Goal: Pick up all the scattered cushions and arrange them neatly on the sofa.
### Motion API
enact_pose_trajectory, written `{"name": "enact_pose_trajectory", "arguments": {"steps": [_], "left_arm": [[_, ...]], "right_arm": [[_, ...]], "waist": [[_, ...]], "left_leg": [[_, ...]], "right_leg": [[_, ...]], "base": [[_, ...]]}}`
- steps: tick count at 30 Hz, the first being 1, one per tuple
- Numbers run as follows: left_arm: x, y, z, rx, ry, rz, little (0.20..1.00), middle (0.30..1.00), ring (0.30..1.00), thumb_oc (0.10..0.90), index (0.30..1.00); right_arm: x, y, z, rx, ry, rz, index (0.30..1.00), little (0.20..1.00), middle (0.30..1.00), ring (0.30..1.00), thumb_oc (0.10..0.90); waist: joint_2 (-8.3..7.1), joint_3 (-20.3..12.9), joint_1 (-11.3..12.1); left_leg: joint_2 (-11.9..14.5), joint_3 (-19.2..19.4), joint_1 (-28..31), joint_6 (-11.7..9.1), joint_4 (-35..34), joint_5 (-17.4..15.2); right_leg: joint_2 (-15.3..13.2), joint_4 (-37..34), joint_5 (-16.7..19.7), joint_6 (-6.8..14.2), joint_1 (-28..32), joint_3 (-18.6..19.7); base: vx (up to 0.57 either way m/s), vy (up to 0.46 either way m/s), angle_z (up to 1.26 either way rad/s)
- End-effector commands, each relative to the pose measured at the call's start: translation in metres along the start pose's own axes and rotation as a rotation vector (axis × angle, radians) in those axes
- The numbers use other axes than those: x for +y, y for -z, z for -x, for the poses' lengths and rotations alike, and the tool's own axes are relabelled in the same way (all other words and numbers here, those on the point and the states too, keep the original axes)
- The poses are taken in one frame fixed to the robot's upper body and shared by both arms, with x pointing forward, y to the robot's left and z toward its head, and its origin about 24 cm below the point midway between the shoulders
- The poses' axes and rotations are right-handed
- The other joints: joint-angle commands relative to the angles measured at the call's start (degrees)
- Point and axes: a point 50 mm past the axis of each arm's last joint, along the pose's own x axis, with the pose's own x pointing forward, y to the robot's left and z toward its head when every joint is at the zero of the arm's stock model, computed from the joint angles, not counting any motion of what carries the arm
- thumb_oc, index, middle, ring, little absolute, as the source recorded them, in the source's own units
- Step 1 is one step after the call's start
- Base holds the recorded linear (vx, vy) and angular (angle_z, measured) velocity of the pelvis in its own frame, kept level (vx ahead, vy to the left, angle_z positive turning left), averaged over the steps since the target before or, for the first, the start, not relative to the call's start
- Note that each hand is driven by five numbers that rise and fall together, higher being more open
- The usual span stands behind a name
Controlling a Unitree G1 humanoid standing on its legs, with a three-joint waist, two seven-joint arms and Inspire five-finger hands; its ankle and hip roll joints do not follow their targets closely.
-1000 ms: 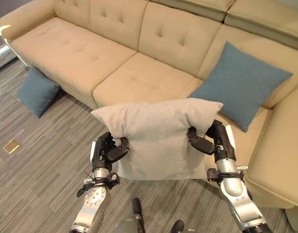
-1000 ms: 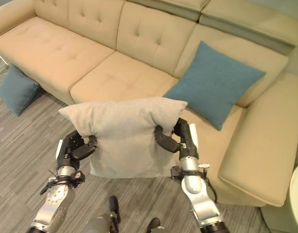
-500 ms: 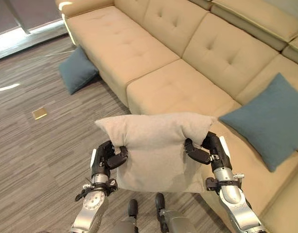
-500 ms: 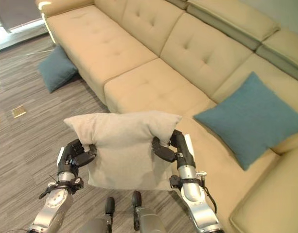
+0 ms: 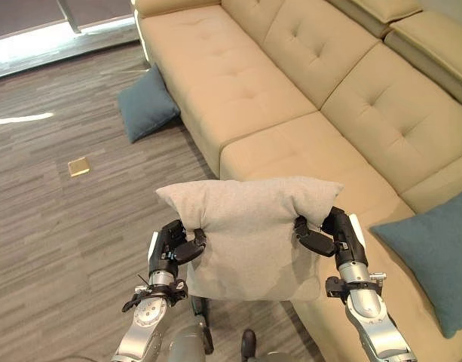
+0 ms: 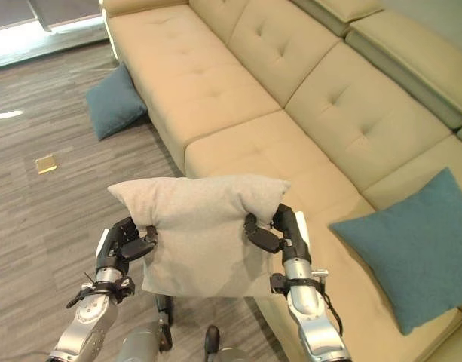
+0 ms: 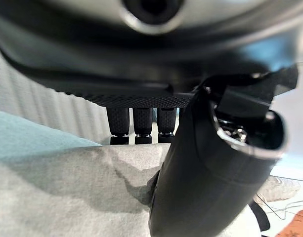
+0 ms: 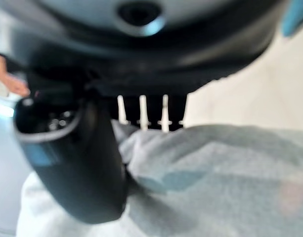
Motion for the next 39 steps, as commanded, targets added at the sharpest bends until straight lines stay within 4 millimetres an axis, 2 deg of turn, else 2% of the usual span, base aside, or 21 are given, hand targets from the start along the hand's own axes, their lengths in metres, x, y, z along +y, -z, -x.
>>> {"name": "enact_pose_trajectory", "arguments": {"steps": [1, 4, 6, 7, 10, 11, 12, 13, 16, 18, 20, 21, 22, 23, 25, 27, 28, 31, 32, 37, 39], "left_arm": [[-0.034, -0.066, -0.005, -0.329, 0.226, 0.036, 0.3, 0.3, 0.3, 0.4, 0.3], [-0.032, -0.068, -0.006, -0.337, 0.223, 0.016, 0.3, 0.3, 0.3, 0.4, 0.3], [-0.032, -0.068, -0.006, -0.34, 0.224, 0.009, 0.3, 0.3, 0.3, 0.4, 0.3], [-0.034, -0.068, -0.006, -0.339, 0.228, 0.01, 0.3, 0.3, 0.3, 0.4, 0.3], [-0.035, -0.066, -0.007, -0.333, 0.236, 0.011, 0.3, 0.3, 0.3, 0.4, 0.3], [-0.035, -0.066, -0.007, -0.332, 0.236, 0.011, 0.3, 0.3, 0.3, 0.4, 0.3], [-0.037, -0.065, -0.008, -0.323, 0.245, 0.015, 0.3, 0.3, 0.3, 0.4, 0.3], [-0.038, -0.065, -0.009, -0.326, 0.245, 0.017, 0.3, 0.3, 0.3, 0.4, 0.3], [-0.039, -0.068, -0.012, -0.337, 0.25, 0.027, 0.3, 0.3, 0.3, 0.4, 0.3], [-0.044, -0.063, -0.01, -0.319, 0.273, 0.035, 0.3, 0.3, 0.3, 0.4, 0.3], [-0.045, -0.062, -0.01, -0.315, 0.278, 0.046, 0.3, 0.3, 0.3, 0.4, 0.3], [-0.047, -0.062, -0.009, -0.315, 0.286, 0.047, 0.3, 0.3, 0.3, 0.4, 0.3], [-0.049, -0.062, -0.01, -0.315, 0.295, 0.056, 0.3, 0.3, 0.3, 0.4, 0.3], [-0.049, -0.062, -0.01, -0.315, 0.296, 0.056, 0.3, 0.3, 0.3, 0.4, 0.3], [-0.049, -0.062, -0.009, -0.314, 0.296, 0.061, 0.3, 0.3, 0.3, 0.4, 0.3], [-0.049, -0.062, -0.01, -0.311, 0.303, 0.064, 0.3, 0.3, 0.3, 0.4, 0.3], [-0.048, -0.062, -0.01, -0.309, 0.305, 0.054, 0.3, 0.3, 0.3, 0.4, 0.3], [-0.048, -0.061, -0.01, -0.302, 0.303, 0.047, 0.3, 0.3, 0.3, 0.4, 0.3], [-0.048, -0.062, -0.01, -0.304, 0.3, 0.051, 0.3, 0.3, 0.3, 0.4, 0.3], [-0.048, -0.065, -0.008, -0.31, 0.305, 0.057, 0.3, 0.3, 0.3, 0.4, 0.3], [-0.048, -0.062, -0.007, -0.297, 0.305, 0.051, 0.3, 0.3, 0.3, 0.4, 0.3]], "right_arm": [[0.019, -0.07, -0.013, -0.375, -0.059, -0.12, 0.3, 0.3, 0.3, 0.3, 0.4], [0.023, -0.074, -0.015, -0.388, -0.082, -0.127, 0.3, 0.3, 0.3, 0.3, 0.4], [0.024, -0.074, -0.015, -0.388, -0.083, -0.134, 0.3, 0.3, 0.3, 0.3, 0.4], [0.025, -0.074, -0.014, -0.385, -0.091, -0.144, 0.3, 0.3, 0.3, 0.3, 0.4], [0.024, -0.072, -0.015, -0.376, -0.091, -0.143, 0.3, 0.3, 0.3, 0.3, 0.4], [0.024, -0.072, -0.015, -0.376, -0.091, -0.143, 0.3, 0.3, 0.3, 0.3, 0.4], [0.021, -0.068, -0.015, -0.358, -0.079, -0.146, 0.3, 0.3, 0.3, 0.3, 0.4], [0.02, -0.065, -0.015, -0.346, -0.069, -0.146, 0.3, 0.3, 0.3, 0.3, 0.4], [0.017, -0.064, -0.014, -0.342, -0.064, -0.148, 0.3, 0.3, 0.3, 0.3, 0.4], [0.011, -0.06, -0.011, -0.334, -0.052, -0.125, 0.3, 0.3, 0.3, 0.3, 0.4], [0.008, -0.059, -0.01, -0.329, -0.044, -0.121, 0.3, 0.3, 0.3, 0.3, 0.4], [0.005, -0.058, -0.01, -0.329, -0.036, -0.121, 0.3, 0.3, 0.3, 0.3, 0.4], [0.002, -0.057, -0.01, -0.322, -0.028, -0.123, 0.3, 0.3, 0.3, 0.3, 0.4], [0.002, -0.057, -0.01, -0.322, -0.028, -0.123, 0.3, 0.3, 0.3, 0.3, 0.4], [-0.001, -0.057, -0.011, -0.319, -0.02, -0.119, 0.3, 0.3, 0.3, 0.3, 0.4], [-0.002, -0.055, -0.011, -0.306, -0.018, -0.114, 0.3, 0.3, 0.3, 0.3, 0.4], [-0.003, -0.055, -0.011, -0.306, -0.012, -0.11, 0.3, 0.3, 0.3, 0.3, 0.4], [-0.002, -0.054, -0.012, -0.302, -0.01, -0.112, 0.3, 0.3, 0.3, 0.3, 0.4], [0.0, -0.052, -0.012, -0.293, -0.011, -0.123, 0.3, 0.3, 0.3, 0.3, 0.4], [-0.001, -0.051, -0.012, -0.286, 0.001, -0.128, 0.3, 0.3, 0.3, 0.3, 0.4], [0.002, -0.051, -0.012, -0.286, -0.003, -0.125, 0.3, 0.3, 0.3, 0.3, 0.4]], "waist": [[-2.55, -6.72, 0.93], [-2.07, -6.42, 0.49], [-1.86, -6.21, 0.46], [-1.28, -6.07, -0.08], [-1.24, -5.62, -1.22], [-1.14, -5.56, -1.31], [-1.97, -5.16, -2.49], [-1.93, -4.89, -3.21], [-2.36, -4.94, -3.56], [-2.33, -5.91, -4.11], [-2.03, -6.25, -4.48], [-2.1, -6.35, -4.76], [-2.83, -5.92, -4.96], [-2.72, -5.95, -5.02], [-3.2, -5.42, -4.82], [-3.55, -5.36, -4.49], [-4.05, -5.64, -3.81], [-4.09, -6.05, -3.28], [-3.75, -6.06, -2.32], [-3.82, -5.44, -0.94], [-3.35, -6.63, -0.62]], "left_leg": [[-2.25, 0.8, 3.71, -2.4, 3.45, -10.59], [-3.09, 1.18, 6.95, -0.62, 2.9, -12.25], [-3.26, 1.17, 7.84, -0.24, 2.67, -12.74], [-3.62, -0.03, 10.16, -0.07, 1.15, -13.18], [-4.94, -2.29, 12.4, -0.32, -1.22, -13.27], [-4.88, -2.43, 12.6, -0.35, -1.36, -13.33], [-6.4, -4.45, 13.8, -0.5, -2.18, -13.77], [-6.85, -5.57, 14.78, -0.72, -3.1, -14.08], [-7.61, -6.74, 15.41, -1.11, -3.29, -14.61], [-8.78, -7.58, 16.14, -1.6, -0.91, -16.89], [-8.68, -7.33, 16.06, -2.41, 0.63, -18.01], [-8.57, -6.77, 15.17, -3.62, 3.88, -18.95], [-7.16, -4.67, 11.3, -6.01, 13.58, -18.14], [-6.98, -4.74, 10.86, -6.06, 14.3, -18.48], [-4.77, -2.57, 7.15, -7.55, 21.69, -17.46], [-2.43, -0.68, 5.38, -6.9, 21.57, -17.49], [-1.79, -0.88, 3.89, -5.73, 17.76, -18.26], [-1.51, -2.6, 3.4, -5.55, 11.84, -15.37], [-0.68, -4.94, 1.67, -6.34, 5.98, -10.74], [-0.08, -7.49, -2.06, -7.38, 2.02, -6.43], [-0.19, -7.0, -0.08, -6.87, 1.1, -5.53]], "right_leg": [[-6.64, 14.78, 0.24, 6.39, -5.37, -2.9], [-8.62, 24.27, 5.59, 8.34, -8.82, -2.47], [-8.86, 26.95, 6.04, 8.34, -10.49, -2.09], [-7.2, 27.75, 5.27, 7.38, -13.59, -0.83], [-3.86, 20.33, 3.81, 5.91, -17.28, 0.27], [-3.8, 20.18, 3.74, 5.9, -17.02, 0.13], [-1.66, 11.74, 5.42, 5.83, -19.34, 2.81], [-0.82, 7.84, 6.93, 6.28, -19.96, 3.7], [-1.17, 4.73, 8.03, 6.82, -19.36, 3.61], [-0.75, 3.45, 8.53, 5.28, -16.47, 4.49], [-1.14, 2.2, 8.46, 4.95, -15.25, 3.13], [-1.7, 1.48, 8.59, 4.72, -14.13, 2.0], [-2.82, 0.58, 8.39, 4.06, -12.06, 1.14], [-2.69, 0.54, 8.43, 4.02, -12.13, 1.04], [-3.11, -0.68, 7.69, 3.01, -9.94, -0.18], [-3.5, -1.69, 6.81, 2.82, -8.39, -1.28], [-3.71, -2.4, 6.16, 3.21, -7.4, -1.59], [-3.26, -2.92, 5.63, 3.42, -6.58, -1.39], [-2.36, -3.31, 4.56, 3.37, -5.3, -0.67], [-1.52, -2.6, 1.86, 2.56, -2.41, 0.91], [-1.88, -1.01, 0.96, 2.94, -1.37, 1.84]], "base": [[0.26, 0.335, -0.16], [0.19, 0.217, -0.11], [0.17, 0.138, 0.08], [0.22, 0.11, 0.01], [0.22, 0.06, 0.08], [0.22, -0.006, 0.25], [0.24, -0.012, 0.42], [0.3, -0.022, 0.59], [0.17, -0.024, 0.61], [0.32, -0.03, 0.64], [0.15, -0.027, 0.56], [0.14, -0.08, 0.45], [0.14, -0.081, 0.39], [0.1, -0.076, 0.51], [0.06, -0.057, 0.38], [0.12, -0.028, 0.11], [0.19, 0.008, 0.33], [0.15, 0.04, 0.17], [0.19, 0.075, -0.06], [0.19, 0.105, -0.23], [0.33, 0.265, -0.23]]}}
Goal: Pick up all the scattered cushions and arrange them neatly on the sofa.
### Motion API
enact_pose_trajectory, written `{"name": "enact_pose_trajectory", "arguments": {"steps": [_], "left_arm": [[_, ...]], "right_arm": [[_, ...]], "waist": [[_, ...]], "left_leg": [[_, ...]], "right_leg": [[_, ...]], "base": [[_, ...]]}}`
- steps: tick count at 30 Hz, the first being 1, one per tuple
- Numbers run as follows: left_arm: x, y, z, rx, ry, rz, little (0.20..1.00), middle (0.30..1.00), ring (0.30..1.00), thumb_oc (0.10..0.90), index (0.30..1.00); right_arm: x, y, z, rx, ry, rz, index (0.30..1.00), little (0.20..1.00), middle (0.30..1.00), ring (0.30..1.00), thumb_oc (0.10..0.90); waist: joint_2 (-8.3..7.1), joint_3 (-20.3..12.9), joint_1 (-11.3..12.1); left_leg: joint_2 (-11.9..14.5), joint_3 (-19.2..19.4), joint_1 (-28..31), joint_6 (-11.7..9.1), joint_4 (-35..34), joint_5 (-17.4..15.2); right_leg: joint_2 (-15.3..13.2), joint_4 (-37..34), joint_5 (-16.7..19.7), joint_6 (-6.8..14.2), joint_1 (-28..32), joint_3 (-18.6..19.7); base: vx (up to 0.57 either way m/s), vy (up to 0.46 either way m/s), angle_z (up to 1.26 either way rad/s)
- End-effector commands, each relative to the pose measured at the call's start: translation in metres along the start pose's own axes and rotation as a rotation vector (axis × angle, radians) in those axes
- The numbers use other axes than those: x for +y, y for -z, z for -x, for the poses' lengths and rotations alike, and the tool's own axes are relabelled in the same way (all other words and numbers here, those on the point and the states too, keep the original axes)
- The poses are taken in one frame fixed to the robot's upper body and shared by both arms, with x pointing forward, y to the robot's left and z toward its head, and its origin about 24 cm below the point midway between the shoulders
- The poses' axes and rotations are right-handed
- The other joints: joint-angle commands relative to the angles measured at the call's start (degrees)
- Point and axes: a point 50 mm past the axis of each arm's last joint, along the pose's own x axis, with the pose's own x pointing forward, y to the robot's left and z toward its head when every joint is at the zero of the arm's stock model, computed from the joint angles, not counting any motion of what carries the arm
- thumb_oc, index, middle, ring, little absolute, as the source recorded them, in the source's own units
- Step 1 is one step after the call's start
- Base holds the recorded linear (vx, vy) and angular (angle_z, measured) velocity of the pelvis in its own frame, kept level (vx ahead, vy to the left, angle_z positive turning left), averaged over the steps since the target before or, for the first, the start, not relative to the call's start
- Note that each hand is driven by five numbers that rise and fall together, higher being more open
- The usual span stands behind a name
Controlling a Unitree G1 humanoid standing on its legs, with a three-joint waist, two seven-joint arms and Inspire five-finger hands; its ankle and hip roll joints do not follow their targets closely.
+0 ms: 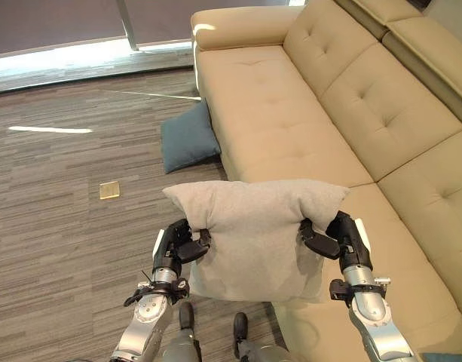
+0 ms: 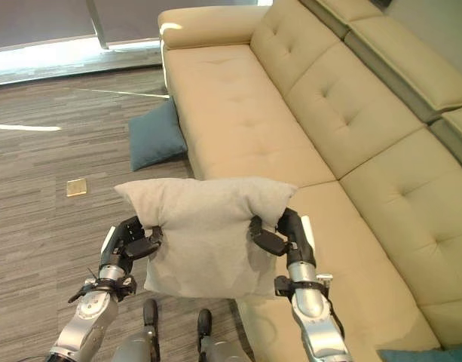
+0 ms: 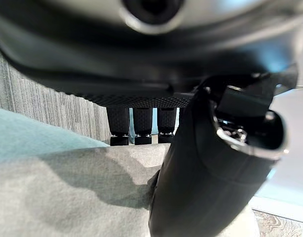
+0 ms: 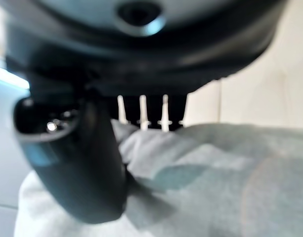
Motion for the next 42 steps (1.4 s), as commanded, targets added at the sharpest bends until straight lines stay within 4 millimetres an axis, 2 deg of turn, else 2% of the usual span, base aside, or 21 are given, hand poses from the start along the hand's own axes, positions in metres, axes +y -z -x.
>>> {"name": "enact_pose_trajectory", "arguments": {"steps": [1, 5, 7, 9, 11, 13, 14, 15, 17, 18, 19, 22, 25, 27, 28, 30, 33, 35, 37, 39, 42], "left_arm": [[-0.041, -0.064, -0.003, -0.334, 0.234, 0.047, 0.3, 0.3, 0.3, 0.4, 0.3], [-0.039, -0.065, -0.004, -0.334, 0.238, 0.026, 0.3, 0.3, 0.3, 0.4, 0.3], [-0.036, -0.067, -0.005, -0.338, 0.232, 0.009, 0.3, 0.3, 0.3, 0.4, 0.3], [-0.033, -0.068, -0.005, -0.344, 0.219, -0.001, 0.3, 0.3, 0.3, 0.4, 0.3], [-0.032, -0.068, -0.005, -0.344, 0.214, -0.001, 0.3, 0.3, 0.3, 0.4, 0.3], [-0.028, -0.066, -0.003, -0.338, 0.196, 0.001, 0.3, 0.3, 0.3, 0.4, 0.3], [-0.028, -0.066, -0.003, -0.338, 0.195, 0.001, 0.3, 0.3, 0.3, 0.4, 0.3], [-0.024, -0.063, -0.002, -0.328, 0.177, 0.015, 0.3, 0.3, 0.3, 0.4, 0.3], [-0.021, -0.064, -0.002, -0.331, 0.171, 0.027, 0.3, 0.3, 0.3, 0.4, 0.3], [-0.021, -0.064, -0.002, -0.331, 0.171, 0.027, 0.3, 0.3, 0.3, 0.4, 0.3], [-0.023, -0.062, 0.0, -0.329, 0.178, 0.036, 0.3, 0.3, 0.3, 0.4, 0.3], [-0.027, -0.063, -0.001, -0.341, 0.189, 0.048, 0.3, 0.3, 0.3, 0.4, 0.3], [-0.035, -0.062, -0.003, -0.332, 0.223, 0.055, 0.3, 0.3, 0.3, 0.4, 0.3], [-0.037, -0.062, -0.004, -0.332, 0.23, 0.058, 0.3, 0.3, 0.3, 0.4, 0.3], [-0.038, -0.063, -0.004, -0.335, 0.226, 0.061, 0.3, 0.3, 0.3, 0.4, 0.3], [-0.038, -0.063, -0.004, -0.333, 0.224, 0.069, 0.3, 0.3, 0.3, 0.4, 0.3], [-0.038, -0.061, -0.004, -0.325, 0.221, 0.071, 0.3, 0.3, 0.3, 0.4, 0.3], [-0.037, -0.06, -0.003, -0.316, 0.222, 0.065, 0.3, 0.3, 0.3, 0.4, 0.3], [-0.037, -0.06, -0.003, -0.316, 0.217, 0.067, 0.3, 0.3, 0.3, 0.4, 0.3], [-0.037, -0.063, -0.003, -0.329, 0.215, 0.069, 0.3, 0.3, 0.3, 0.4, 0.3], [-0.038, -0.062, -0.002, -0.328, 0.23, 0.068, 0.3, 0.3, 0.3, 0.4, 0.3]], "right_arm": [[0.015, -0.067, -0.012, -0.358, -0.04, -0.106, 0.3, 0.3, 0.3, 0.3, 0.4], [0.021, -0.07, -0.012, -0.371, -0.066, -0.1, 0.3, 0.3, 0.3, 0.3, 0.4], [0.026, -0.073, -0.013, -0.383, -0.086, -0.088, 0.3, 0.3, 0.3, 0.3, 0.4], [0.029, -0.074, -0.012, -0.384, -0.091, -0.106, 0.3, 0.3, 0.3, 0.3, 0.4], [0.03, -0.073, -0.011, -0.38, -0.098, -0.111, 0.3, 0.3, 0.3, 0.3, 0.4], [0.034, -0.073, -0.013, -0.373, -0.118, -0.115, 0.3, 0.3, 0.3, 0.3, 0.4], [0.034, -0.073, -0.013, -0.372, -0.118, -0.115, 0.3, 0.3, 0.3, 0.3, 0.4], [0.036, -0.073, -0.015, -0.371, -0.125, -0.125, 0.3, 0.3, 0.3, 0.3, 0.4], [0.036, -0.075, -0.017, -0.38, -0.123, -0.122, 0.3, 0.3, 0.3, 0.3, 0.4], [0.036, -0.075, -0.017, -0.38, -0.123, -0.122, 0.3, 0.3, 0.3, 0.3, 0.4], [0.032, -0.074, -0.015, -0.382, -0.117, -0.115, 0.3, 0.3, 0.3, 0.3, 0.4], [0.025, -0.074, -0.015, -0.388, -0.096, -0.1, 0.3, 0.3, 0.3, 0.3, 0.4], [0.017, -0.073, -0.012, -0.384, -0.071, -0.105, 0.3, 0.3, 0.3, 0.3, 0.4], [0.014, -0.074, -0.012, -0.389, -0.062, -0.102, 0.3, 0.3, 0.3, 0.3, 0.4], [0.012, -0.073, -0.012, -0.382, -0.06, -0.106, 0.3, 0.3, 0.3, 0.3, 0.4], [0.013, -0.071, -0.011, -0.37, -0.065, -0.11, 0.3, 0.3, 0.3, 0.3, 0.4], [0.012, -0.069, -0.01, -0.363, -0.061, -0.108, 0.3, 0.3, 0.3, 0.3, 0.4], [0.012, -0.068, -0.011, -0.354, -0.061, -0.105, 0.3, 0.3, 0.3, 0.3, 0.4], [0.013, -0.066, -0.012, -0.344, -0.061, -0.112, 0.3, 0.3, 0.3, 0.3, 0.4], [0.014, -0.066, -0.013, -0.344, -0.056, -0.111, 0.3, 0.3, 0.3, 0.3, 0.4], [0.013, -0.066, -0.013, -0.348, -0.053, -0.106, 0.3, 0.3, 0.3, 0.3, 0.4]], "waist": [[-0.52, -6.27, 1.12], [-0.49, -6.78, 1.49], [0.17, -6.32, 0.87], [0.67, -6.06, 0.69], [0.79, -5.95, 0.59], [0.96, -6.05, 0.47], [1.02, -6.0, 0.45], [0.71, -5.89, 0.96], [0.47, -5.17, 1.19], [0.49, -5.1, 1.14], [0.05, -5.63, 0.57], [-0.28, -6.21, 0.13], [-0.46, -6.97, -1.26], [-1.02, -6.25, -1.36], [-1.34, -5.57, -0.98], [-1.55, -5.2, -0.85], [-1.57, -4.99, -0.4], [-1.94, -5.4, -0.22], [-1.39, -5.23, 0.79], [-0.62, -4.57, 2.38], [-0.04, -5.28, 2.24]], "left_leg": [[-2.57, 1.42, 2.42, 2.79, 2.5, 0.44], [-3.36, 3.37, 5.15, 4.23, 2.24, -1.03], [-3.75, 5.24, 8.33, 6.18, 1.27, -2.45], [-3.76, 6.18, 10.23, 6.84, 0.54, -3.38], [-4.13, 6.69, 11.54, 7.06, 0.15, -4.02], [-4.83, 7.84, 14.21, 7.21, -1.18, -5.74], [-4.77, 7.82, 14.36, 7.19, -1.26, -5.78], [-5.29, 8.71, 15.76, 6.98, -2.01, -6.48], [-5.71, 9.24, 17.75, 6.31, -2.39, -7.56], [-5.67, 9.18, 17.82, 6.28, -2.38, -7.56], [-6.9, 8.96, 18.99, 6.62, -2.13, -8.94], [-7.52, 8.63, 19.11, 6.53, -0.08, -10.77], [-5.74, 9.28, 17.4, 3.57, 10.31, -13.37], [-3.51, 9.55, 13.29, 1.08, 21.2, -11.51], [-2.49, 8.57, 10.33, -0.09, 27.32, -8.47], [-2.03, 7.74, 8.15, 0.43, 28.17, -8.42], [-1.95, 6.79, 6.68, 1.57, 25.66, -10.83], [-2.31, 5.87, 5.74, 2.42, 20.54, -10.92], [-1.98, 2.89, 4.49, 2.05, 12.71, -6.71], [-2.8, -3.26, 3.28, 1.23, 5.51, -2.66], [-3.17, -4.16, 5.71, 1.5, 2.02, -1.92]], "right_leg": [[-2.59, 7.61, -9.19, 6.56, 2.75, -0.18], [-4.09, 14.42, -9.82, 8.25, 0.92, 0.57], [-5.39, 24.64, -6.94, 10.37, -3.17, 0.72], [-6.17, 29.45, -5.67, 10.96, -5.89, -0.18], [-6.87, 30.2, -5.04, 11.03, -7.29, -1.25], [-8.51, 23.7, -5.7, 10.25, -8.7, -6.69], [-8.43, 23.52, -5.67, 10.24, -8.49, -6.75], [-9.04, 17.99, -3.85, 10.13, -10.52, -11.69], [-9.05, 11.08, -2.0, 10.78, -11.09, -17.45], [-8.98, 10.85, -1.89, 10.77, -10.88, -17.54], [-8.0, 9.24, -1.52, 10.3, -9.55, -14.88], [-7.61, 9.08, -0.65, 9.87, -8.99, -13.87], [-6.97, 7.47, -1.87, 8.09, -6.1, -14.59], [-6.54, 6.63, -2.59, 6.57, -4.09, -14.31], [-5.59, 5.94, -3.85, 5.04, -2.17, -13.74], [-5.17, 5.44, -4.5, 4.66, -1.22, -13.01], [-4.75, 4.64, -5.01, 5.13, 0.08, -11.47], [-4.88, 3.98, -5.35, 5.75, 0.79, -9.99], [-3.94, 3.67, -6.16, 6.08, 2.08, -8.07], [-2.55, 4.28, -7.73, 5.9, 3.92, -5.4], [-2.37, 5.05, -8.19, 6.12, 4.09, -4.62]], "base": [[0.23, 0.193, -0.35], [0.18, 0.209, -0.49], [0.16, 0.208, -0.32], [0.14, 0.173, -0.23], [0.19, 0.13, -0.11], [0.26, 0.096, -0.34], [0.22, 0.028, -0.45], [0.23, 0.001, -0.69], [0.31, -0.037, -0.72], [0.32, -0.039, -0.46], [0.15, -0.006, -0.11], [0.22, -0.036, 0.15], [0.25, -0.1, 0.03], [0.14, -0.141, 0.08], [0.1, -0.105, 0.01], [0.12, -0.043, -0.25], [0.14, 0.032, -0.33], [0.18, 0.083, -0.46], [0.2, 0.117, -0.39], [0.24, 0.13, -0.6], [0.21, 0.145, -0.83]]}}
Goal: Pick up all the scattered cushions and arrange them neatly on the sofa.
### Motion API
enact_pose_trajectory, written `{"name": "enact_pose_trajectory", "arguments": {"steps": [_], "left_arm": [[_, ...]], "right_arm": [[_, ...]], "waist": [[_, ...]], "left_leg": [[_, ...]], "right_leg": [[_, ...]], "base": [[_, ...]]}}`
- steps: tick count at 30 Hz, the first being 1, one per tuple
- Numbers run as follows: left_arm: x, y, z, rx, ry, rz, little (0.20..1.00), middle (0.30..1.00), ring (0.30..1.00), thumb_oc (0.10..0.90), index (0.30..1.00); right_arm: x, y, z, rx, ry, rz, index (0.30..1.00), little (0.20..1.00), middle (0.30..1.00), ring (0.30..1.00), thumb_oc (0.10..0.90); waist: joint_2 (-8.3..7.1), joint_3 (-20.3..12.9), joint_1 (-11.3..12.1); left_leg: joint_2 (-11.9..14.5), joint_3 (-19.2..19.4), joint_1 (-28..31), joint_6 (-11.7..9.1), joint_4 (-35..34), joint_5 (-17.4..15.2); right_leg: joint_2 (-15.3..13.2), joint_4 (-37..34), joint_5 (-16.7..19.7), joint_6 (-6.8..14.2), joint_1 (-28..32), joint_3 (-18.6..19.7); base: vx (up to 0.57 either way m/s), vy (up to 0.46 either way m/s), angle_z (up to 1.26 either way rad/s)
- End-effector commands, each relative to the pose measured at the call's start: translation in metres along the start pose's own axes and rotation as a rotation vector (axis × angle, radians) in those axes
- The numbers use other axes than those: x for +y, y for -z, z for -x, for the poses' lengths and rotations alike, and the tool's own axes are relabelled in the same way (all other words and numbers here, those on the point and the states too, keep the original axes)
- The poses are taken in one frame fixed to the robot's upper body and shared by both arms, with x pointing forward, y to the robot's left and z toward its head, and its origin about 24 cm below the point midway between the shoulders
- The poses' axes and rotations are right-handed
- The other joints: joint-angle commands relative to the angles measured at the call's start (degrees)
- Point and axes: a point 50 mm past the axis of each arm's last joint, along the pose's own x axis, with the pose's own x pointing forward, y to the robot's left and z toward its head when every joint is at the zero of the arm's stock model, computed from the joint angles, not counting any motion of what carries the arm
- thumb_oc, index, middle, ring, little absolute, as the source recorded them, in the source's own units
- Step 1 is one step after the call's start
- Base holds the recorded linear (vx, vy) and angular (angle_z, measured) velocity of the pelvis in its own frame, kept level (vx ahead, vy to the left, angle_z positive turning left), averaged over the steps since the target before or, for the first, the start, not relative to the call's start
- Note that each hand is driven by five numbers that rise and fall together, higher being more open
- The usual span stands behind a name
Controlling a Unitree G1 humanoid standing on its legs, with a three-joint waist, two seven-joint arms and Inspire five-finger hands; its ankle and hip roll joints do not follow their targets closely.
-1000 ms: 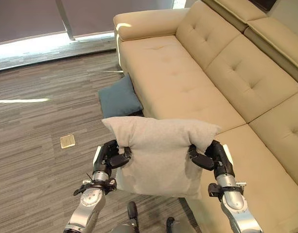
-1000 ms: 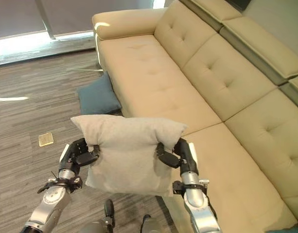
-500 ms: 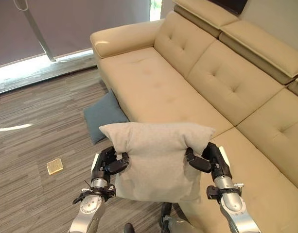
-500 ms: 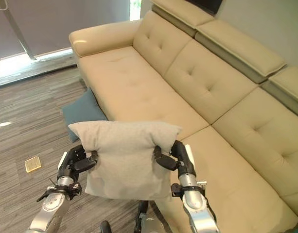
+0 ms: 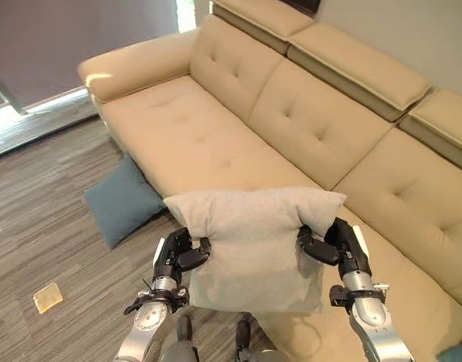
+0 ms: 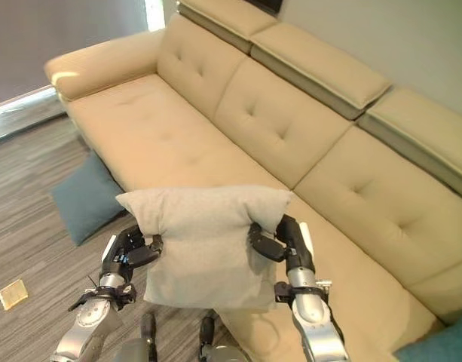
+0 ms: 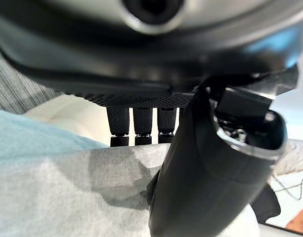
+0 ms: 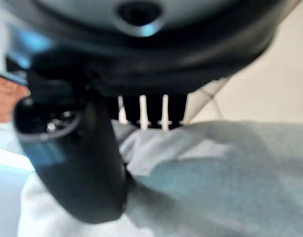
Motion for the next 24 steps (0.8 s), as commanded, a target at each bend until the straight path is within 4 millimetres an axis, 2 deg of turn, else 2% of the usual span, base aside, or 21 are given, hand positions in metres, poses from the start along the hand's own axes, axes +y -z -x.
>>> {"name": "enact_pose_trajectory", "arguments": {"steps": [1, 6, 7, 8, 9, 10, 12, 14, 15, 17, 18, 20, 21, 24], "left_arm": [[-0.04, -0.074, -0.007, -0.375, 0.247, 0.045, 0.3, 0.3, 0.3, 0.4, 0.3], [-0.038, -0.074, -0.007, -0.372, 0.254, 0.014, 0.3, 0.3, 0.3, 0.4, 0.3], [-0.036, -0.075, -0.008, -0.373, 0.25, 0.01, 0.3, 0.3, 0.3, 0.4, 0.3], [-0.034, -0.076, -0.008, -0.376, 0.243, 0.003, 0.3, 0.3, 0.3, 0.4, 0.3], [-0.031, -0.076, -0.007, -0.378, 0.234, -0.002, 0.3, 0.3, 0.3, 0.4, 0.3], [-0.031, -0.076, -0.007, -0.378, 0.234, -0.002, 0.3, 0.3, 0.3, 0.4, 0.3], [-0.028, -0.075, -0.007, -0.373, 0.222, -0.003, 0.3, 0.3, 0.3, 0.4, 0.3], [-0.025, -0.071, -0.005, -0.359, 0.211, 0.001, 0.3, 0.3, 0.3, 0.4, 0.3], [-0.02, -0.068, -0.003, -0.344, 0.193, 0.012, 0.3, 0.3, 0.3, 0.4, 0.3], [-0.017, -0.068, -0.002, -0.342, 0.182, 0.017, 0.3, 0.3, 0.3, 0.4, 0.3], [-0.014, -0.067, -0.001, -0.34, 0.178, 0.02, 0.3, 0.3, 0.3, 0.4, 0.3], [-0.014, -0.068, -0.001, -0.346, 0.18, 0.025, 0.3, 0.3, 0.3, 0.4, 0.3], [-0.018, -0.066, -0.001, -0.339, 0.19, 0.028, 0.3, 0.3, 0.3, 0.4, 0.3], [-0.022, -0.067, -0.002, -0.346, 0.207, 0.033, 0.3, 0.3, 0.3, 0.4, 0.3]], "right_arm": [[0.013, -0.07, -0.013, -0.373, -0.041, -0.1, 0.3, 0.3, 0.3, 0.3, 0.4], [0.021, -0.071, -0.013, -0.373, -0.073, -0.108, 0.3, 0.3, 0.3, 0.3, 0.4], [0.023, -0.072, -0.013, -0.375, -0.079, -0.105, 0.3, 0.3, 0.3, 0.3, 0.4], [0.026, -0.075, -0.014, -0.385, -0.096, -0.1, 0.3, 0.3, 0.3, 0.3, 0.4], [0.027, -0.075, -0.014, -0.384, -0.1, -0.103, 0.3, 0.3, 0.3, 0.3, 0.4], [0.027, -0.075, -0.014, -0.385, -0.1, -0.103, 0.3, 0.3, 0.3, 0.3, 0.4], [0.029, -0.073, -0.012, -0.379, -0.107, -0.114, 0.3, 0.3, 0.3, 0.3, 0.4], [0.032, -0.069, -0.011, -0.361, -0.122, -0.115, 0.3, 0.3, 0.3, 0.3, 0.4], [0.033, -0.067, -0.012, -0.35, -0.134, -0.11, 0.3, 0.3, 0.3, 0.3, 0.4], [0.034, -0.069, -0.013, -0.355, -0.14, -0.114, 0.3, 0.3, 0.3, 0.3, 0.4], [0.034, -0.068, -0.014, -0.353, -0.142, -0.114, 0.3, 0.3, 0.3, 0.3, 0.4], [0.033, -0.07, -0.013, -0.362, -0.136, -0.112, 0.3, 0.3, 0.3, 0.3, 0.4], [0.029, -0.069, -0.012, -0.364, -0.126, -0.097, 0.3, 0.3, 0.3, 0.3, 0.4], [0.025, -0.072, -0.013, -0.38, -0.109, -0.089, 0.3, 0.3, 0.3, 0.3, 0.4]], "waist": [[0.82, -5.21, 0.72], [1.43, -6.51, 0.62], [1.66, -6.38, 0.5], [2.21, -5.77, 0.09], [2.62, -5.33, -0.01], [2.54, -5.37, 0.14], [3.23, -5.08, 0.08], [3.47, -5.03, 0.21], [3.63, -5.05, 0.63], [3.6, -4.85, 1.06], [3.55, -4.86, 1.76], [3.1, -4.64, 1.64], [2.43, -4.88, 0.81], [2.11, -5.1, 0.71]], "left_leg": [[-1.76, 2.56, 2.62, 1.69, 3.51, -0.81], [-3.02, 6.02, 6.8, 4.3, 2.17, -2.26], [-3.31, 6.55, 7.48, 5.02, 1.85, -2.56], [-3.52, 7.4, 8.6, 6.21, 1.29, -2.93], [-3.45, 8.2, 9.22, 6.8, 1.01, -3.16], [-3.52, 8.4, 9.21, 6.84, 0.97, -3.16], [-3.53, 9.81, 10.76, 7.3, 0.33, -4.15], [-3.93, 10.82, 12.32, 7.48, -0.45, -4.98], [-4.0, 12.15, 13.46, 7.45, -1.04, -5.81], [-4.06, 13.25, 14.12, 7.26, -0.99, -6.33], [-3.92, 13.58, 15.49, 6.74, -1.02, -8.13], [-4.23, 14.31, 15.28, 6.88, -0.21, -7.89], [-4.75, 13.73, 15.51, 6.78, 1.07, -8.94], [-5.0, 14.14, 15.31, 6.38, 3.67, -10.73]], "right_leg": [[-0.63, 5.63, -9.14, 5.97, 4.55, -2.26], [-3.1, 12.89, -9.33, 8.24, 1.94, 0.78], [-3.53, 15.84, -8.36, 9.05, 0.35, 1.34], [-4.16, 21.51, -5.77, 10.64, -2.64, 2.04], [-4.62, 24.7, -4.65, 11.41, -4.52, 1.83], [-4.68, 25.06, -4.79, 11.45, -4.8, 2.06], [-6.33, 27.62, -4.26, 11.81, -6.71, -1.09], [-8.2, 25.65, -4.43, 11.6, -7.16, -5.43], [-9.37, 21.72, -4.64, 10.47, -8.17, -10.7], [-9.76, 17.95, -3.6, 10.35, -9.44, -15.7], [-9.58, 14.29, -4.05, 11.03, -8.7, -19.06], [-9.91, 13.05, -2.62, 10.67, -8.07, -20.21], [-8.07, 12.61, -2.65, 10.01, -7.7, -15.94], [-7.82, 10.28, -2.43, 9.68, -6.13, -16.8]], "base": [[0.15, 0.14, -0.44], [0.19, 0.218, -0.52], [0.16, 0.257, -0.57], [0.13, 0.245, -0.64], [0.09, 0.181, -0.58], [0.06, 0.124, -0.48], [0.1, 0.123, -0.35], [0.17, 0.071, -0.33], [0.2, 0.023, -0.65], [0.23, -0.03, -1.06], [0.2, -0.082, -0.92], [0.13, -0.075, -0.47], [0.17, -0.083, -0.16], [0.15, -0.091, -0.08]]}}
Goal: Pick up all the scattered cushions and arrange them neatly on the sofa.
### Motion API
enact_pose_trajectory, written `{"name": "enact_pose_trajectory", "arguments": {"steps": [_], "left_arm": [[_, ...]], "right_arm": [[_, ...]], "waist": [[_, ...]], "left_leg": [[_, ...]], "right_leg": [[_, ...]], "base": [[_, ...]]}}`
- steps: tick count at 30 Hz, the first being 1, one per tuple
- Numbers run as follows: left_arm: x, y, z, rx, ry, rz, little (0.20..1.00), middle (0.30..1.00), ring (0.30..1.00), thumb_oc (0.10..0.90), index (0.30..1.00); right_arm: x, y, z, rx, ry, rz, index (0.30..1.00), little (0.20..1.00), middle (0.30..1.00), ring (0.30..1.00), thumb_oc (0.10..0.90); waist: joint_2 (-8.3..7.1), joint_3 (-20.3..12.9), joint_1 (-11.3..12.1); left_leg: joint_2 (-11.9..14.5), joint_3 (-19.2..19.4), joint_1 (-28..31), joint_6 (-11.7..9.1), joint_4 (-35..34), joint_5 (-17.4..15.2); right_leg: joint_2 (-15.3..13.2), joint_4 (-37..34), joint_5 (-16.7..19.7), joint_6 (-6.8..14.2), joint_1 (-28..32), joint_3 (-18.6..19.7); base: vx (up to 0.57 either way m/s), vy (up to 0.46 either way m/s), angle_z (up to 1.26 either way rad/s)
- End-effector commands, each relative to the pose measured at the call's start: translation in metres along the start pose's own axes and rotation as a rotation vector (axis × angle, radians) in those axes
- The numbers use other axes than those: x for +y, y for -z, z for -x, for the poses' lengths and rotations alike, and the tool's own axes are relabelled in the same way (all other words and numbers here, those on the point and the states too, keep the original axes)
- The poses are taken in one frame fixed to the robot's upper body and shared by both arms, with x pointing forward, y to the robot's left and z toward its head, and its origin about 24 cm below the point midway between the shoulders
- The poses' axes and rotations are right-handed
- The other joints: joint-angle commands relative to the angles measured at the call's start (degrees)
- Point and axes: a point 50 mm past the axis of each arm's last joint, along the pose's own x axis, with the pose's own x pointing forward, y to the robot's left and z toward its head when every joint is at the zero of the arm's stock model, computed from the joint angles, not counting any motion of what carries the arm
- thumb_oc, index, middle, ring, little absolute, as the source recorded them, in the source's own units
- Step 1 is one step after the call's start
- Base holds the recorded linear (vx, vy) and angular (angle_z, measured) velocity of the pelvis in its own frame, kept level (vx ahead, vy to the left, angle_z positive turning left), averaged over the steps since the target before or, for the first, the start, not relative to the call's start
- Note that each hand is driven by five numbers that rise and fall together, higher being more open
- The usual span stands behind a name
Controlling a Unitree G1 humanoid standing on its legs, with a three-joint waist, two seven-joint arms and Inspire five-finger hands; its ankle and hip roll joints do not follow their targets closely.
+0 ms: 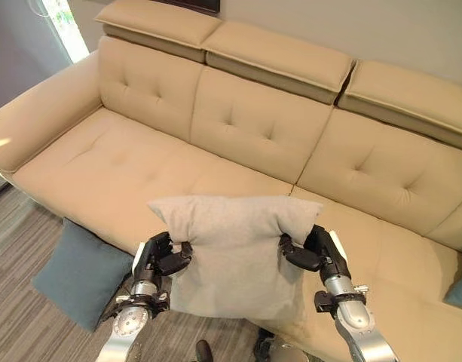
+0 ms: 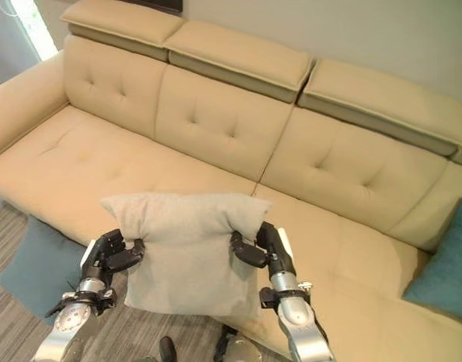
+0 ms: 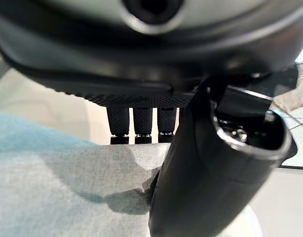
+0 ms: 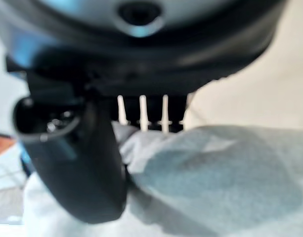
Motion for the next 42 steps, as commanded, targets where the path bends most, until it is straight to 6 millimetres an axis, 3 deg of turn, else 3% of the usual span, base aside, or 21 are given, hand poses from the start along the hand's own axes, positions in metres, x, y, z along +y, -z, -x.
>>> {"name": "enact_pose_trajectory", "arguments": {"steps": [1, 4, 7, 8, 10, 12, 15, 20, 28, 35, 37, 39, 41, 42], "left_arm": [[-0.049, -0.071, -0.009, -0.366, 0.274, 0.068, 0.3, 0.3, 0.3, 0.4, 0.3], [-0.052, -0.071, -0.01, -0.363, 0.283, 0.065, 0.3, 0.3, 0.3, 0.4, 0.3], [-0.054, -0.073, -0.011, -0.371, 0.28, 0.074, 0.3, 0.3, 0.3, 0.4, 0.3], [-0.054, -0.074, -0.011, -0.377, 0.274, 0.082, 0.3, 0.3, 0.3, 0.4, 0.3], [-0.054, -0.074, -0.011, -0.378, 0.272, 0.081, 0.3, 0.3, 0.3, 0.4, 0.3], [-0.053, -0.077, -0.012, -0.393, 0.262, 0.09, 0.3, 0.3, 0.3, 0.4, 0.3], [-0.055, -0.077, -0.012, -0.389, 0.274, 0.087, 0.3, 0.3, 0.3, 0.4, 0.3], [-0.051, -0.074, -0.011, -0.373, 0.264, 0.075, 0.3, 0.3, 0.3, 0.4, 0.3], [-0.043, -0.077, -0.01, -0.393, 0.233, 0.06, 0.3, 0.3, 0.3, 0.4, 0.3], [-0.046, -0.109, -0.018, -0.538, 0.205, 0.034, 0.3, 0.3, 0.3, 0.4, 0.3], [-0.058, -0.132, -0.024, -0.636, 0.215, 0.036, 0.3, 0.3, 0.3, 0.4, 0.3], [-0.064, -0.141, -0.027, -0.672, 0.225, 0.036, 0.3, 0.3, 0.3, 0.4, 0.3], [-0.084, -0.173, -0.034, -0.788, 0.253, 0.048, 0.3, 0.3, 0.3, 0.4, 0.3], [-0.085, -0.174, -0.034, -0.791, 0.253, 0.048, 0.3, 0.3, 0.3, 0.4, 0.3]], "right_arm": [[0.001, -0.08, -0.015, -0.424, 0.003, -0.06, 0.3, 0.3, 0.3, 0.3, 0.4], [-0.002, -0.082, -0.014, -0.434, 0.008, -0.063, 0.3, 0.3, 0.3, 0.3, 0.4], [-0.004, -0.079, -0.014, -0.418, 0.012, -0.065, 0.3, 0.3, 0.3, 0.3, 0.4], [-0.005, -0.078, -0.014, -0.412, 0.013, -0.057, 0.3, 0.3, 0.3, 0.3, 0.4], [-0.004, -0.079, -0.015, -0.414, 0.011, -0.058, 0.3, 0.3, 0.3, 0.3, 0.4], [-0.005, -0.077, -0.016, -0.406, 0.022, -0.047, 0.3, 0.3, 0.3, 0.3, 0.4], [-0.006, -0.078, -0.016, -0.411, 0.027, -0.041, 0.3, 0.3, 0.3, 0.3, 0.4], [0.001, -0.076, -0.017, -0.397, 0.012, -0.068, 0.3, 0.3, 0.3, 0.3, 0.4], [0.005, -0.078, -0.017, -0.405, 0.012, -0.072, 0.3, 0.3, 0.3, 0.3, 0.4], [0.006, -0.113, -0.028, -0.555, 0.048, -0.05, 0.3, 0.3, 0.3, 0.3, 0.4], [0.008, -0.137, -0.032, -0.665, 0.077, -0.042, 0.3, 0.3, 0.3, 0.3, 0.4], [0.008, -0.147, -0.035, -0.703, 0.091, -0.03, 0.3, 0.3, 0.3, 0.3, 0.4], [0.009, -0.175, -0.04, -0.81, 0.129, -0.017, 0.3, 0.3, 0.3, 0.3, 0.4], [0.009, -0.175, -0.041, -0.813, 0.131, -0.017, 0.3, 0.3, 0.3, 0.3, 0.4]], "waist": [[-1.18, -4.99, -1.06], [-1.64, -4.77, -1.24], [-1.91, -4.35, -0.98], [-2.21, -4.14, -0.46], [-2.38, -4.37, -0.51], [-1.31, -3.98, 0.8], [-0.78, -4.65, 0.41], [0.04, -5.75, 0.05], [0.49, -5.56, 0.38], [0.87, -4.81, -0.01], [1.18, -4.87, -0.45], [1.29, -4.8, -0.7], [1.72, -4.19, -1.46], [1.75, -4.19, -1.48]], "left_leg": [[-0.93, -4.69, -1.66, -0.85, 10.9, -11.23], [0.69, -4.37, -4.52, -2.49, 19.03, -12.01], [0.97, -7.11, -8.17, -3.99, 23.37, -9.52], [1.0, -9.56, -9.84, -3.77, 20.06, -10.68], [0.78, -10.49, -10.0, -3.68, 17.45, -9.4], [1.44, -15.36, -10.32, -3.85, 8.03, -5.37], [1.08, -15.63, -9.13, -3.6, 5.71, -3.99], [-0.16, -12.55, -4.93, -1.69, 2.62, -3.97], [-0.84, -9.29, -3.31, -0.32, 0.42, -4.06], [-0.51, -6.69, -5.84, -0.24, -1.67, -2.74], [-0.11, -6.41, -8.66, -0.62, -1.97, -1.85], [-0.03, -6.58, -9.91, -0.79, -1.97, -1.45], [0.08, -7.17, -13.56, -1.32, -1.97, -0.18], [0.07, -7.23, -13.79, -1.32, -1.97, -0.12]], "right_leg": [[1.6, -1.36, -5.14, 4.57, 3.42, 2.76], [2.18, -3.26, -5.38, 3.37, 5.37, 2.88], [3.18, -5.11, -6.22, 2.26, 6.8, 3.83], [3.26, -5.98, -6.58, 2.65, 7.74, 5.1], [3.1, -6.24, -6.48, 2.87, 7.6, 5.43], [4.38, -6.6, -7.25, 3.22, 8.61, 7.99], [4.38, -6.74, -7.39, 3.37, 8.9, 8.21], [3.35, -5.09, -6.83, 4.31, 8.34, 11.46], [2.55, -4.88, -5.55, 5.7, 6.73, 14.02], [2.3, -8.07, -2.59, 6.9, 3.15, 14.81], [2.18, -9.16, -1.86, 7.09, 0.77, 14.71], [2.18, -9.16, -1.73, 7.08, -0.38, 14.65], [2.1, -9.16, -1.3, 7.04, -3.72, 14.46], [2.09, -9.16, -1.27, 7.03, -3.92, 14.41]], "base": [[0.2, -0.157, -0.04], [0.08, -0.092, 0.18], [0.05, -0.031, -0.06], [0.08, 0.032, -0.16], [0.09, 0.064, -0.22], [0.12, 0.107, -0.24], [0.11, 0.124, -0.58], [0.1, 0.134, -0.41], [0.04, 0.061, -0.2], [-0.04, -0.009, -0.2], [-0.09, -0.03, -0.2], [-0.08, -0.026, -0.09], [-0.13, -0.037, 0.03], [-0.09, -0.024, 0.08]]}}
